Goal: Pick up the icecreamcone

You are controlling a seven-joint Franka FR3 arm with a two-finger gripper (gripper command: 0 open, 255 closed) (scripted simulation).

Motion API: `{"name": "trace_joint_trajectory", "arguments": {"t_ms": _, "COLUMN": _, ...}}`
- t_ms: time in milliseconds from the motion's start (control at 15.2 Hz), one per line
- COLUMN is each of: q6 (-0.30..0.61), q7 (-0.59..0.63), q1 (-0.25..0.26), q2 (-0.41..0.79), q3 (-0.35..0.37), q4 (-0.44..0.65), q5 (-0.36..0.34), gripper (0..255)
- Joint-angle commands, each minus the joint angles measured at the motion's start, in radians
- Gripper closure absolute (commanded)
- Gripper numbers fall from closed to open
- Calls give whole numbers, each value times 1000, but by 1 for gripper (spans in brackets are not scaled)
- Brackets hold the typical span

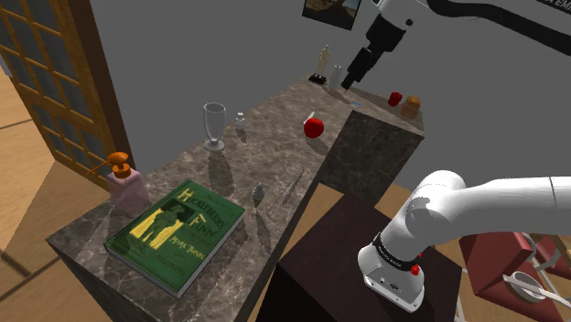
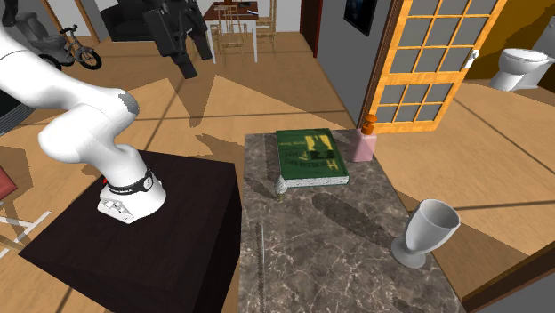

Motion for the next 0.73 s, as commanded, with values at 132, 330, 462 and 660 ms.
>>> {"name": "trace_joint_trajectory", "arguments": {"t_ms": 132, "q6": 74, "q7": 22, "q1": 3, "q2": -25, "q3": 28, "q4": -82, "q5": 1, "gripper": 0}}
{"name": "trace_joint_trajectory", "arguments": {"t_ms": 330, "q6": 187, "q7": 58, "q1": 8, "q2": -49, "q3": 72, "q4": -197, "q5": 4, "gripper": 0}}
{"name": "trace_joint_trajectory", "arguments": {"t_ms": 462, "q6": 265, "q7": 83, "q1": 13, "q2": -56, "q3": 103, "q4": -266, "q5": 6, "gripper": 0}}
{"name": "trace_joint_trajectory", "arguments": {"t_ms": 660, "q6": 387, "q7": 124, "q1": 19, "q2": -50, "q3": 152, "q4": -361, "q5": 8, "gripper": 0}}
